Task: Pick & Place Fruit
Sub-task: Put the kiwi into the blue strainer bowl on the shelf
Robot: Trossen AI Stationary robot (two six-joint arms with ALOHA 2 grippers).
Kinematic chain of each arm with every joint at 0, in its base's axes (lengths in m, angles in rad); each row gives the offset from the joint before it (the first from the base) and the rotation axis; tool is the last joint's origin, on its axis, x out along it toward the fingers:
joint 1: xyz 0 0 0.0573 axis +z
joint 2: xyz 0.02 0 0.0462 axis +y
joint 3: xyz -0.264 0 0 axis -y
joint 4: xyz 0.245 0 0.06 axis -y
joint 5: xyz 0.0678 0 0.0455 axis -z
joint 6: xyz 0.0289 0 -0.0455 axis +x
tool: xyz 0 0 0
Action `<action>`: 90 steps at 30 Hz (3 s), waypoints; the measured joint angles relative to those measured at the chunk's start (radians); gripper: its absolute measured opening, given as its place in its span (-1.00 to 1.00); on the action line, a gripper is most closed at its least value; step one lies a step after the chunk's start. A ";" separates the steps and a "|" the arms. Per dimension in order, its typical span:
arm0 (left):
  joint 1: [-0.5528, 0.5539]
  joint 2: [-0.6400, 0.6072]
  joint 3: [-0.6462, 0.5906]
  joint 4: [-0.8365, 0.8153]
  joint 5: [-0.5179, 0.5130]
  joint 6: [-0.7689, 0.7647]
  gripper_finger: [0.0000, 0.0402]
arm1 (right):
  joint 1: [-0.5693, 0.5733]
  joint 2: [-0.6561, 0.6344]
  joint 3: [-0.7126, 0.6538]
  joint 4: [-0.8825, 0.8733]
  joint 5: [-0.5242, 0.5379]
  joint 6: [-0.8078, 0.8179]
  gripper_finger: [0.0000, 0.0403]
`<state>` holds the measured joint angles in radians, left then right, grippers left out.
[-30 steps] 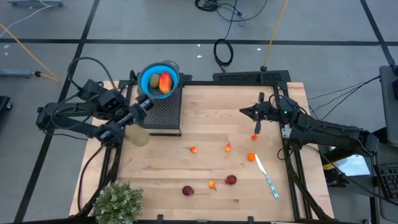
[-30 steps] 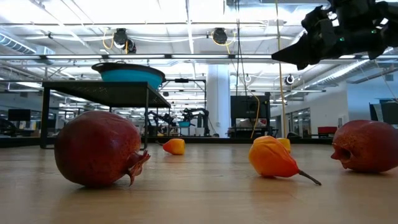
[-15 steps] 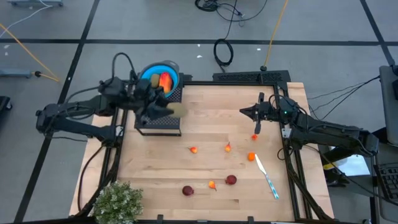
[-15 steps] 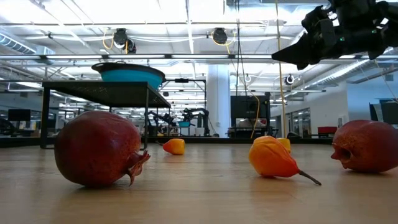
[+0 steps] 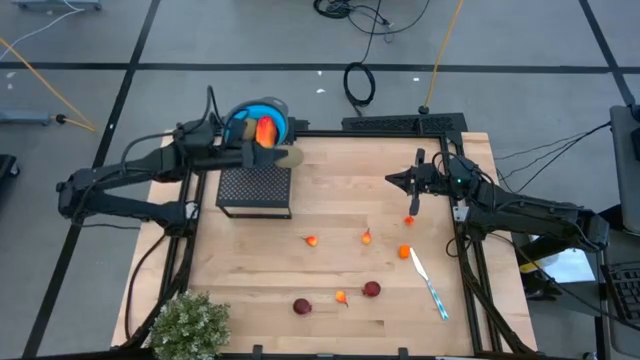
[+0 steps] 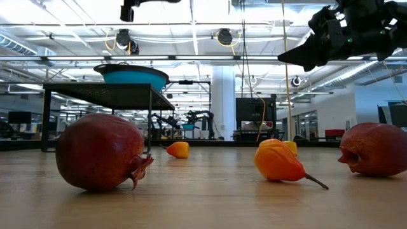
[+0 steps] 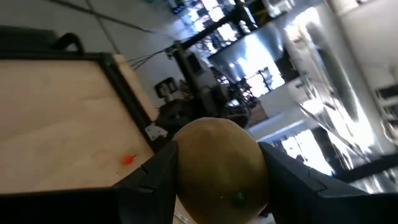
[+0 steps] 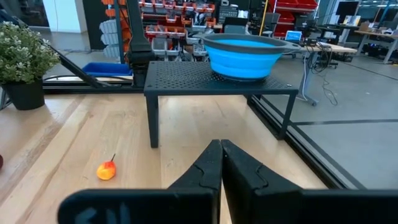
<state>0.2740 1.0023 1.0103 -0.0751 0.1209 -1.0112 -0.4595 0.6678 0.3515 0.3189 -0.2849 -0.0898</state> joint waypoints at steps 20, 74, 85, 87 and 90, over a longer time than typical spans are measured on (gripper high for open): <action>0.007 0.000 0.000 -0.121 -0.009 0.385 -0.05 | 0.000 0.000 0.000 -0.010 0.000 -0.004 -1.00; 0.444 0.161 -0.001 -0.305 -0.374 1.055 -0.05 | 0.000 0.000 0.001 -0.011 0.004 -0.027 -1.00; 0.479 0.165 -0.001 -0.313 -0.319 1.055 -0.05 | 0.000 0.000 0.001 -0.011 0.004 -0.027 -1.00; 0.479 0.165 -0.001 -0.322 -0.319 1.061 -0.05 | 0.000 0.000 0.001 -0.011 0.004 -0.027 -1.00; 0.479 0.165 -0.001 -0.336 -0.319 1.069 -0.05 | 0.000 0.000 0.001 -0.011 0.004 -0.027 -1.00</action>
<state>0.7532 1.1675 1.0096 -0.4108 -0.1986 0.0577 -0.4591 0.6682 0.3523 0.3080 -0.2810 -0.1165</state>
